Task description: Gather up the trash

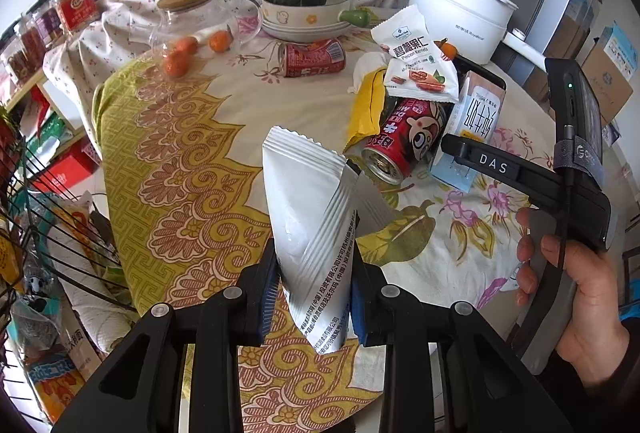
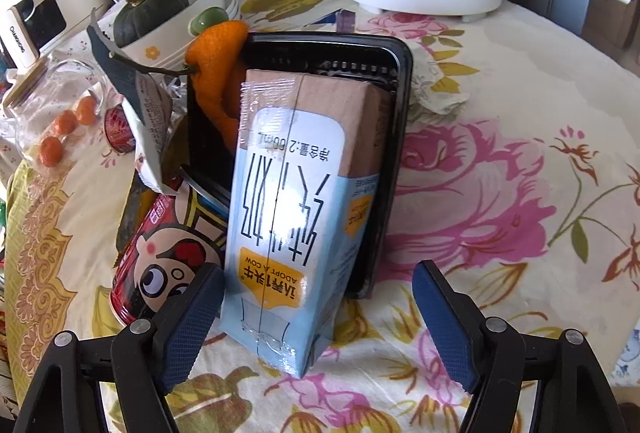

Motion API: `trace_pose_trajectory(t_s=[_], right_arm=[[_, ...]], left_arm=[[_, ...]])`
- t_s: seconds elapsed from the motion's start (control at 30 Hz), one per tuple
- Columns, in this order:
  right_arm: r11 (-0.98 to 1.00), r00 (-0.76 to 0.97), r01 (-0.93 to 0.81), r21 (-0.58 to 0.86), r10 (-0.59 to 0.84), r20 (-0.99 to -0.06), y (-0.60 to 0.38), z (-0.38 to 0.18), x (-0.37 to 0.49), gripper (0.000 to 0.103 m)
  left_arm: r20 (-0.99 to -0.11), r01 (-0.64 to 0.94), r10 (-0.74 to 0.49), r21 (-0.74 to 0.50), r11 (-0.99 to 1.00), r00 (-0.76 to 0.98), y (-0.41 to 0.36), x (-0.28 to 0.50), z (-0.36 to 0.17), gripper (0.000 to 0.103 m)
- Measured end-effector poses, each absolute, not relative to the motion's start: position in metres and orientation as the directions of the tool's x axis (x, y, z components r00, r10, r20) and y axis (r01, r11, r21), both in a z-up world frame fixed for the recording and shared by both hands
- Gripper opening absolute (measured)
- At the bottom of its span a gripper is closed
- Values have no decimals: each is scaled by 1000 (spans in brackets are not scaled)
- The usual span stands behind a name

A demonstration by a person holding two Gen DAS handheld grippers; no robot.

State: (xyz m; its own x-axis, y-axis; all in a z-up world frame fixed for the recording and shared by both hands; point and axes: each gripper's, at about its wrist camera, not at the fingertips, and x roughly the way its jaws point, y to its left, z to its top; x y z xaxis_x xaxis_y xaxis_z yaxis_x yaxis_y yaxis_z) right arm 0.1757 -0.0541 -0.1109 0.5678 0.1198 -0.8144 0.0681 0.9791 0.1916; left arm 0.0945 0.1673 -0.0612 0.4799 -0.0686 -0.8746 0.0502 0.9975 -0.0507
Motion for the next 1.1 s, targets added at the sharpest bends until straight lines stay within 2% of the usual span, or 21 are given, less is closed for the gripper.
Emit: trace_pose_trajectory(t_s=[0.1,0.13,0.7,1.1], right_arm=[[978,560,33,206,153,-815,-49,-114,178,66],[977,557,23,214,165,-814,-47,-114,179,58],[950,474,-135,282,312,-824,-82,-79,152,58],[965,514,-96,244,259,-818,-162,-53,138,58]], left_arm=[[-874,49,-80,-65,997,479,169,94,-60,32],[-874,50,-86,-71,996,479,169,94,-60,32],[-875,99,-169,-139,985,454,139,102,-62,32],[-867,190,-220,-148,971,447,72,116,-55,32]])
